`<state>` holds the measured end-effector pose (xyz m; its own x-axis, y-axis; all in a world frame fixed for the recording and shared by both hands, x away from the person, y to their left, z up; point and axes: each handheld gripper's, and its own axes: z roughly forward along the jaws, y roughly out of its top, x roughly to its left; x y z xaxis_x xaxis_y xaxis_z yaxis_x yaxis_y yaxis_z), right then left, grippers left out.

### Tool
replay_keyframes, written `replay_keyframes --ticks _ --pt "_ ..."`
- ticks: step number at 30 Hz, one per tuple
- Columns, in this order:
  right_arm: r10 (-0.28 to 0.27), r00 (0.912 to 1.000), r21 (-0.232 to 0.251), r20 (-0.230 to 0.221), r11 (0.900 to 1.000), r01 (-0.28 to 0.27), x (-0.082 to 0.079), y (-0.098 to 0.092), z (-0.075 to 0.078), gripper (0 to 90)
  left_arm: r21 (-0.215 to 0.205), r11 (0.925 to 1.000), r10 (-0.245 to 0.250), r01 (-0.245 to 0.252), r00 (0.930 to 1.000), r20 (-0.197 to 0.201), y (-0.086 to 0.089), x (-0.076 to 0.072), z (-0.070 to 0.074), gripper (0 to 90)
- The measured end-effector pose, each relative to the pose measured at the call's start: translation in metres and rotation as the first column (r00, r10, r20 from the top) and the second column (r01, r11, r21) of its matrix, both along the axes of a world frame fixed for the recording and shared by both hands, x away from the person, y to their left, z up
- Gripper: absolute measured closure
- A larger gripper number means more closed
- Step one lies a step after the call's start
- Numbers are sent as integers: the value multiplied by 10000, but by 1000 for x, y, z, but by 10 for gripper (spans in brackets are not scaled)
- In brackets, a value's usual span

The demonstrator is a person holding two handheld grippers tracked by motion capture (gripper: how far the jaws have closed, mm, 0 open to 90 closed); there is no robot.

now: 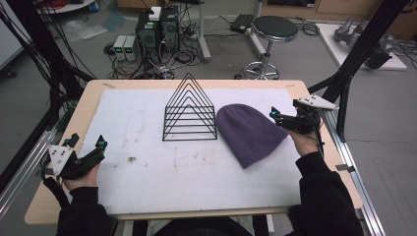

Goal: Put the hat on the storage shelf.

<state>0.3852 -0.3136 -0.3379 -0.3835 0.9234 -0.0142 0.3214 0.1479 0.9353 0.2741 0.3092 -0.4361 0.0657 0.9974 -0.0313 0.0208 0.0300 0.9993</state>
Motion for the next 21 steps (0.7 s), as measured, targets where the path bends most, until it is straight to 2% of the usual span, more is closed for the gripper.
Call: replay_keyframes --ticks 1,3,7,10,11,13,14,18,19,20,21 --pt "160 9996 100 -211 9998 -158 5 1 4 117 3 10000 -2 2 10000 -5 0 0 0 177" --pt "256 9992 111 -294 9996 -252 8 1 6 117 -4 10000 -9 9 10000 -4 0 0 0 177" --pt "521 9942 -242 -939 9982 -545 21 6 11 117 6 10000 -21 21 10000 -19 0 1 0 177" --pt "941 9809 -227 -1701 9948 -993 31 9 13 117 5 10000 -23 23 10000 -4 0 1 0 177" --pt "1117 9735 -343 -1996 9921 -1209 38 12 15 117 -12 10000 -30 30 10000 0 0 1 0 177" --pt "1180 9710 -299 -2077 9915 -1269 40 13 15 117 -15 10000 -61 61 10000 -13 0 1 0 177" --pt "1279 9649 -355 -2291 9896 -1396 46 15 17 117 -20 10000 -84 84 10000 -24 0 2 -1 177" --pt "1392 9583 -399 -2496 9873 -1539 54 20 19 117 -15 9999 -115 115 9999 -42 0 2 -1 177" --pt "1433 9554 -318 -2581 9871 -1567 57 21 19 117 -10 9999 -123 123 9999 -31 0 2 -1 177" --pt "1467 9481 -442 -2820 9852 -1656 63 24 19 117 -19 9999 -130 130 9999 -49 0 2 -1 177" --pt "1467 9481 -442 -2820 9852 -1656 63 24 19 117 -20 9999 -136 136 9999 -58 0 2 -1 177"
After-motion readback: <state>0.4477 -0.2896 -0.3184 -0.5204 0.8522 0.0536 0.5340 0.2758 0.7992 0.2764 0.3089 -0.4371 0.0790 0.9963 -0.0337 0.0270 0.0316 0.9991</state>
